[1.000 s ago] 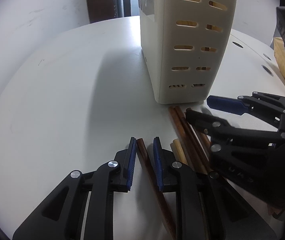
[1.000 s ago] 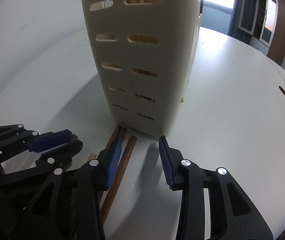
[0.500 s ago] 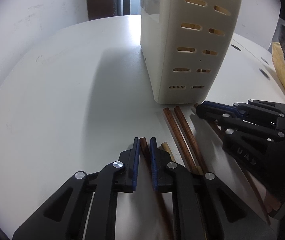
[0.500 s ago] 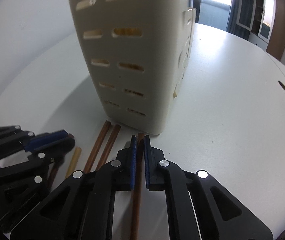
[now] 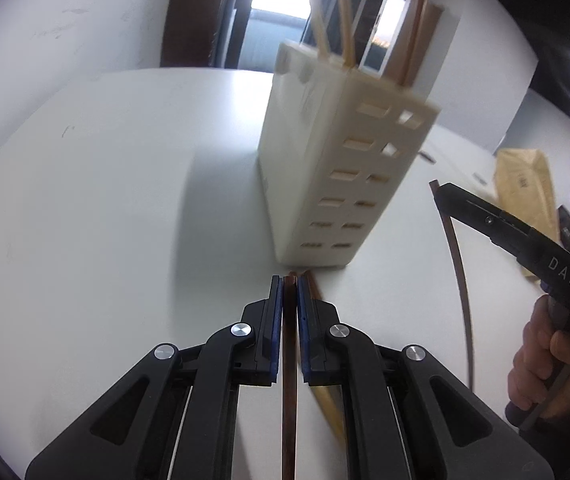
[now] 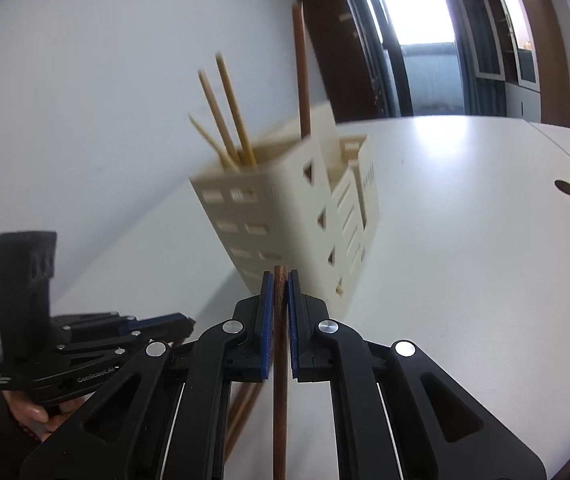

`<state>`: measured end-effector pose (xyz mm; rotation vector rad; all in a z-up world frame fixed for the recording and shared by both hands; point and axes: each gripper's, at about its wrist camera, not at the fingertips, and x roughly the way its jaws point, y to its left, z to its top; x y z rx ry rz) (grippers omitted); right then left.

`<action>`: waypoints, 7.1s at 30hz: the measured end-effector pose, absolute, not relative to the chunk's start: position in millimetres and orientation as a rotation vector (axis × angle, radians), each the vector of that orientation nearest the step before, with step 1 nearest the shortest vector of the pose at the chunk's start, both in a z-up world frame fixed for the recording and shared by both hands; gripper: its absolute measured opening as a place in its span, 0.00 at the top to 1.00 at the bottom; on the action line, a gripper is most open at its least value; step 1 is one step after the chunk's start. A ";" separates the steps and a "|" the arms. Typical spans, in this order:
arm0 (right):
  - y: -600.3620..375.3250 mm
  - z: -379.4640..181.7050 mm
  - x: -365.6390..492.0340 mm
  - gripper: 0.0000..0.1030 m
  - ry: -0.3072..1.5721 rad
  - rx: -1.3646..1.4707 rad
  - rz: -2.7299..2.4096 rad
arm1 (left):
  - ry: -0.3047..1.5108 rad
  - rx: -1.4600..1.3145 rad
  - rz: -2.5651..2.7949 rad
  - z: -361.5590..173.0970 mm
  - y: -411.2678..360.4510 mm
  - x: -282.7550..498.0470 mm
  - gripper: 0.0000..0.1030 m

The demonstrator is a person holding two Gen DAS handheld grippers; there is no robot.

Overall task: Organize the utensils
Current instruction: 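Lift both dark chopsticks upright and carry them above the cream holder, then lower both chopsticks into the holder and open both tools, then move both open tools back down to the chopsticks beside the holder, then close the left tool on a light chopstick while the right tool grasps a dark chopstick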

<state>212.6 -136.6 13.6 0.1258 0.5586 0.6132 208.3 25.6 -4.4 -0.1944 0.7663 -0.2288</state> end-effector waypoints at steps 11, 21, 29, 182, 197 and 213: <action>-161.6 75.0 183.1 0.93 0.334 0.190 0.685 | 0.553 -0.230 -0.311 67.0 34.1 166.2 0.93; -174.9 77.6 170.5 0.93 0.250 0.233 0.707 | 0.436 -0.179 -0.315 120.2 23.5 140.9 0.93; -177.9 78.6 165.4 0.93 0.244 0.226 0.701 | 0.430 -0.161 -0.323 126.3 13.4 138.4 0.93; -80.6 -81.0 262.5 0.78 0.814 -0.126 0.478 | 0.935 -0.087 -0.028 -48.8 27.9 242.5 0.18; -69.9 -80.3 258.4 0.82 0.832 -0.131 0.492 | 0.972 -0.028 0.004 -67.2 32.1 241.4 0.24; -69.3 -80.4 271.9 0.82 0.866 -0.106 0.542 | 0.978 0.022 -0.036 -71.8 29.0 240.6 0.26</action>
